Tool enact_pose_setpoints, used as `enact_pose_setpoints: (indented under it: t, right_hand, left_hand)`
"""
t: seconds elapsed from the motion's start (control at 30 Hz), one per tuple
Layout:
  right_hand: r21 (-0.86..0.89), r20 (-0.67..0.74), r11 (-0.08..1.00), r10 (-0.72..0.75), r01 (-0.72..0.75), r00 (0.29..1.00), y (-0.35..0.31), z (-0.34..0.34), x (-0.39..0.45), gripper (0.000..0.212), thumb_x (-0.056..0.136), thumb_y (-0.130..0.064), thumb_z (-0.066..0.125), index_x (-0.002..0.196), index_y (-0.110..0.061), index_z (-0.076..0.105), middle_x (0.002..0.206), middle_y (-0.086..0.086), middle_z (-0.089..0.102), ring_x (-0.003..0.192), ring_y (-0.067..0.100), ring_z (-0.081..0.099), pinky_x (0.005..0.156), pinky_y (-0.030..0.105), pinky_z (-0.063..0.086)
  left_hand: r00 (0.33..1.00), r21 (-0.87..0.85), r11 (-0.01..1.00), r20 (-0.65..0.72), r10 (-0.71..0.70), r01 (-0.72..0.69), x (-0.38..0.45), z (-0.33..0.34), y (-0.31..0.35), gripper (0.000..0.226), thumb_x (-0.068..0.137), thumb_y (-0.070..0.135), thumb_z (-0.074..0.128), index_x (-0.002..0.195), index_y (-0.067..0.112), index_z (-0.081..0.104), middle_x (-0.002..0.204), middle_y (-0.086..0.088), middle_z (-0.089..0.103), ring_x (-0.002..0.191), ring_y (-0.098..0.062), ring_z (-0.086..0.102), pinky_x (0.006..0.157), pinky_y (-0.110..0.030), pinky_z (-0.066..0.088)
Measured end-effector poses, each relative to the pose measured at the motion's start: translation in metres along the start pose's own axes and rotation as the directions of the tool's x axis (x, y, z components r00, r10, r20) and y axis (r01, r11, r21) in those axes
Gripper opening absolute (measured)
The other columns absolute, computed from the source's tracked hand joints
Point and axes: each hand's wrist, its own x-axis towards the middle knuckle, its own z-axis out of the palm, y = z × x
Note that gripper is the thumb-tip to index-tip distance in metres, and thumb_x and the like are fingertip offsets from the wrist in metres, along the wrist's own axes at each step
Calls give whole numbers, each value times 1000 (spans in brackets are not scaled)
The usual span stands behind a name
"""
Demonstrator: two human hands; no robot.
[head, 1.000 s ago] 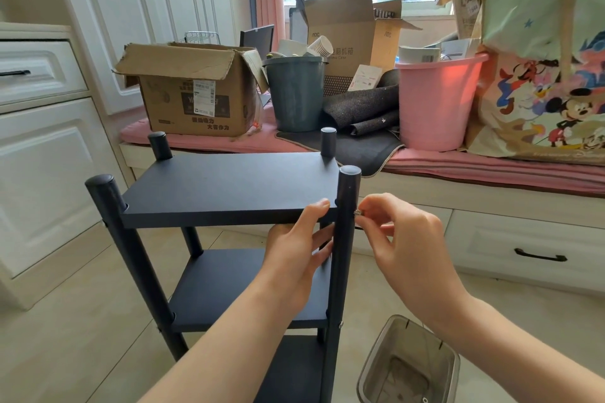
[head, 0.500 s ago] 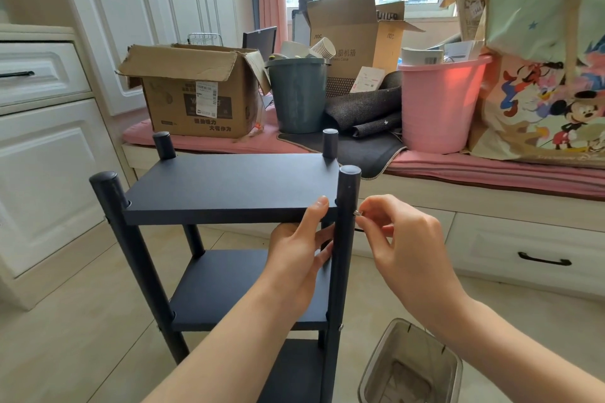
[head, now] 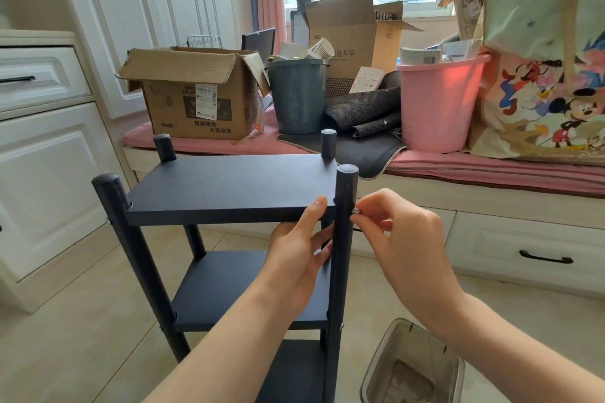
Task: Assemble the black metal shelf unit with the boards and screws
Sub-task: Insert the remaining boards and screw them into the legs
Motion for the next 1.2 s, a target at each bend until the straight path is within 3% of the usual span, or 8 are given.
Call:
enact_pose_setpoints:
  t: [0.23,0.4,0.6,0.77,0.93,1.03,1.2]
  right_hand:
    - [-67,-20,993,-96,94,995,1,2,1,11,85,-2,74,92,-11,72,80,-4,71,70,-1,59,73,-4,40]
    - [1,-29,1000,-9,9,1000,3,2,4,10,85,-7,75,94,-12,74,81,-5,73,73,4,67,75,10,51]
    - [103,14,990,92,-93,996,4,0,5,11,87,-18,73,97,-14,76,80,-7,73,73,5,70,73,26,59]
    - [64,14,997,48,-49,999,-2,2,4,15,89,-23,68,98,-14,76,78,-8,72,69,-1,66,69,9,52]
    - [61,10,996,58,-58,998,-2,3,4,16,87,-22,71,100,-12,74,82,-6,73,73,2,68,73,13,54]
    - [68,1,993,101,-101,995,-3,3,5,25,84,-20,76,108,-15,71,77,-12,68,72,-2,66,73,7,50]
    - [127,74,979,151,-160,986,2,-4,6,36,84,-16,76,119,-19,65,77,-13,71,73,-3,67,72,11,52]
  left_hand:
    - [1000,-22,1000,-18,-15,15,4,2,1,54,77,43,70,121,13,64,117,-2,74,110,-29,70,110,-54,43]
    - [999,-28,1000,-47,-11,9,4,6,0,63,74,47,70,126,11,63,116,-1,75,109,-26,71,108,-50,45]
    - [999,-12,1000,-46,-5,4,3,5,1,58,75,48,69,121,13,64,110,2,76,103,-22,73,101,-45,49]
    - [999,-14,1000,-45,8,-9,3,7,1,47,73,49,68,108,18,66,100,5,78,90,-14,75,82,-36,50]
    - [998,-13,1000,-59,16,-17,4,7,1,46,71,49,70,106,19,67,102,4,78,91,-15,76,86,-38,51]
    - [996,-4,1000,-79,27,-27,3,8,1,50,71,50,71,108,16,69,103,2,78,94,-17,75,92,-41,53]
    - [994,25,998,-94,55,-53,0,9,0,35,78,47,70,100,19,70,96,4,78,89,-15,76,85,-40,54]
